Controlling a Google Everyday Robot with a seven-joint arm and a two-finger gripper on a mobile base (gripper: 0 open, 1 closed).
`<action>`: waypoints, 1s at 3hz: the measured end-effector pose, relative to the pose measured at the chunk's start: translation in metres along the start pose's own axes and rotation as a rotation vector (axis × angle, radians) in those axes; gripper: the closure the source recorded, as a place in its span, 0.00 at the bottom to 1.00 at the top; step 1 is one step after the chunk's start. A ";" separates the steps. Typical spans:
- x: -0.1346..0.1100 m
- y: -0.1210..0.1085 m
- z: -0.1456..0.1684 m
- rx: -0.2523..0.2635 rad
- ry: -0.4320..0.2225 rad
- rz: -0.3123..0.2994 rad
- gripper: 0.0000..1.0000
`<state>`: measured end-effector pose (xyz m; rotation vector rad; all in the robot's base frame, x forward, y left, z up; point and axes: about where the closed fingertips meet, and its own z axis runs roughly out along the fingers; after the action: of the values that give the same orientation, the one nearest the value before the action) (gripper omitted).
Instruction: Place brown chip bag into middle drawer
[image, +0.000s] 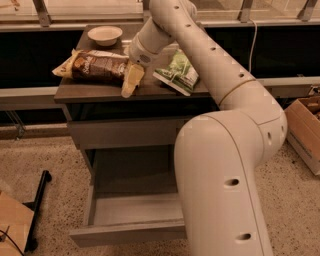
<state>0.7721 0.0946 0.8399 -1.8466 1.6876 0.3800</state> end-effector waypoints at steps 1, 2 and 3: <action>0.010 -0.003 0.009 -0.015 0.001 0.011 0.23; 0.014 -0.003 0.004 -0.009 0.001 0.004 0.47; 0.003 0.003 -0.020 0.016 -0.009 -0.037 0.78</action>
Offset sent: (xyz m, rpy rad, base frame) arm 0.0008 -0.0223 0.0015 -0.0009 -0.0116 -0.0016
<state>0.7657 0.0806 0.8527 -1.8585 1.6433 0.3580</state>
